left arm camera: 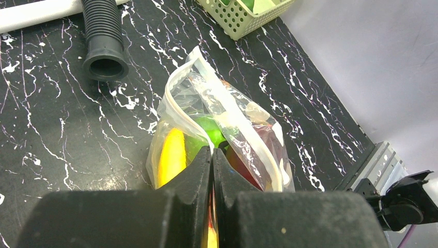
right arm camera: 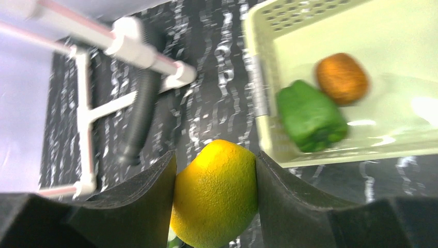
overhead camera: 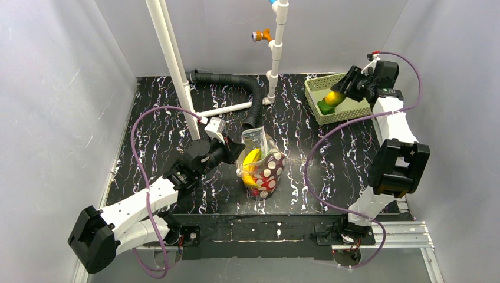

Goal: Open the zip-top bag and remove the fake food
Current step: Place the fake fruit in the bin.

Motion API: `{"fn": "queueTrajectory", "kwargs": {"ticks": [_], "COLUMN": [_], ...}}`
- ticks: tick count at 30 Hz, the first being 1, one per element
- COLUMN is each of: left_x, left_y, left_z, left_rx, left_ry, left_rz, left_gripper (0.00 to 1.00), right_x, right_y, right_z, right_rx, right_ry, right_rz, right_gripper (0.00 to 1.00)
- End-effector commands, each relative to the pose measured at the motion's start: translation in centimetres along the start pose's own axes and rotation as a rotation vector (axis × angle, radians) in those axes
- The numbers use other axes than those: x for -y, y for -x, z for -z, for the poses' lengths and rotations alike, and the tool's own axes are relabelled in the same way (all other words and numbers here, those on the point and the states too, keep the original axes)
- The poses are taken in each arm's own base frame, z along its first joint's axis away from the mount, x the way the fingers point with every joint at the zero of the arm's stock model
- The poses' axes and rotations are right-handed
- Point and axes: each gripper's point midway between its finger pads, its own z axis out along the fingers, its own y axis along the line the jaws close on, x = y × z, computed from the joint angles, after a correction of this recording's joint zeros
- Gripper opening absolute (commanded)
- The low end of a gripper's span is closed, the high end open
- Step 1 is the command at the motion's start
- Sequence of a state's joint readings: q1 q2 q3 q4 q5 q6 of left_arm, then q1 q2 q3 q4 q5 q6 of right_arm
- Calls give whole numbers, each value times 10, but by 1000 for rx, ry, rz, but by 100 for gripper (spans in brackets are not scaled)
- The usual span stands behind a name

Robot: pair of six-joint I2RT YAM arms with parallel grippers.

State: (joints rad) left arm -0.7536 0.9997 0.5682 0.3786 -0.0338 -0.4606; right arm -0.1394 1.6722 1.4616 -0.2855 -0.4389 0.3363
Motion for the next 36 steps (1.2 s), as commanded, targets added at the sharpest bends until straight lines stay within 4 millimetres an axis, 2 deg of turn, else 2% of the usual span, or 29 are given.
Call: {"fn": "queueTrajectory", "kwargs": {"ticks": [1,9,15,23,30,36], "left_x": [9,9,8,11,12,13], "left_y": [21,22,20,20,23,23], "left_z": [1,2,2,2,5,4], "left_rx": [43,42,42,43,50,49], "left_ry": [-24,-22,-19,-35,-39,-46], "left_rz": [-10,-16,-17,-11,-10,-7], "left_gripper": [0,0,0,0,0,0], "right_x": [27,88,113,130,135,136], "right_y": [52,68,71,60,51,48], "right_z": [-10,-42,-51,-58,-62,-62], "right_rx": [150,185,186,161,137,132], "right_ry": [-125,-354,-445,-497,-500,-501], "right_rz": [6,-26,-9,-1,-6,-8], "right_gripper": [23,24,26,37,50,57]}}
